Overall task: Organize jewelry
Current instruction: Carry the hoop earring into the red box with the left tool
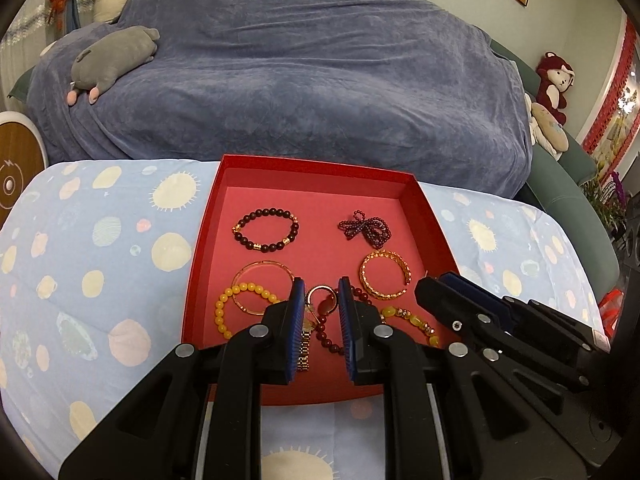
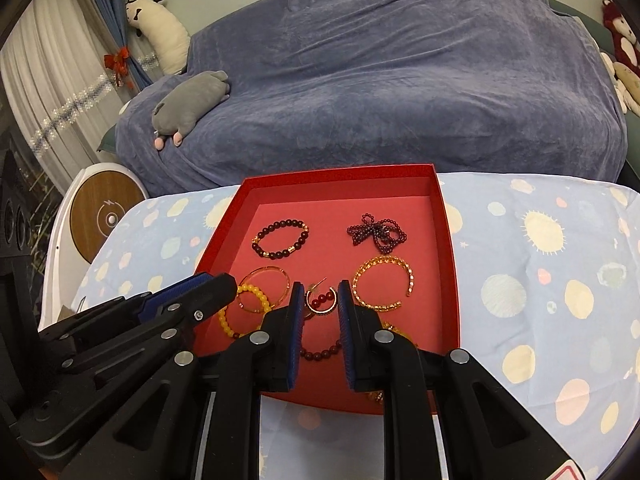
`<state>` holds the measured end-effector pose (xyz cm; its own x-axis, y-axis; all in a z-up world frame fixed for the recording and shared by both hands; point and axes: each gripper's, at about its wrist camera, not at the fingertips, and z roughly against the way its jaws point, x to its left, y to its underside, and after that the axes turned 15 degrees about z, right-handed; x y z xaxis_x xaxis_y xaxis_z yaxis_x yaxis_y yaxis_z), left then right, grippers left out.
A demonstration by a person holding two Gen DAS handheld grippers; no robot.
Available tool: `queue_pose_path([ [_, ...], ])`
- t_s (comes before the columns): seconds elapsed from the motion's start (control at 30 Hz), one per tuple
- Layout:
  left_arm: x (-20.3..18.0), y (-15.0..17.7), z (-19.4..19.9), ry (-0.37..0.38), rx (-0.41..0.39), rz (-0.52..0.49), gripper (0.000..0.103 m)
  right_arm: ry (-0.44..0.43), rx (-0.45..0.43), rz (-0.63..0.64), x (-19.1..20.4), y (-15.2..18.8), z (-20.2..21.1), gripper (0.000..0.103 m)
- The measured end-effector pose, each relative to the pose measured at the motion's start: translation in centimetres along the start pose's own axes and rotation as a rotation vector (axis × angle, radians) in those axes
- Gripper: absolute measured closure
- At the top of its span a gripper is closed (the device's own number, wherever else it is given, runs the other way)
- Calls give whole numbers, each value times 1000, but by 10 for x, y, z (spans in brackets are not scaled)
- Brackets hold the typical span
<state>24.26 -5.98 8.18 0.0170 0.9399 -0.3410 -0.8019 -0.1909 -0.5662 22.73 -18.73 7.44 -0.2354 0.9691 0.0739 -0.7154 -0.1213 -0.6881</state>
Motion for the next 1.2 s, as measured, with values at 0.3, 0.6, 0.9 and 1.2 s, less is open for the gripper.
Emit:
queue_pose_path([
  [0.3, 7, -6, -13, -8, 10, 7, 86, 12, 6, 14, -5, -6, -10, 87],
  [0.6, 23, -23, -21, -36, -10, 20, 86, 40, 16, 6, -25, -12, -22, 87],
  [0.9, 30, -11, -38, -47, 28, 25, 86, 21, 76, -18, -27, 7, -46, 87],
  [1.2, 40, 31, -38, -58, 111, 49, 86, 18, 135, 20, -5, 44, -42, 87],
])
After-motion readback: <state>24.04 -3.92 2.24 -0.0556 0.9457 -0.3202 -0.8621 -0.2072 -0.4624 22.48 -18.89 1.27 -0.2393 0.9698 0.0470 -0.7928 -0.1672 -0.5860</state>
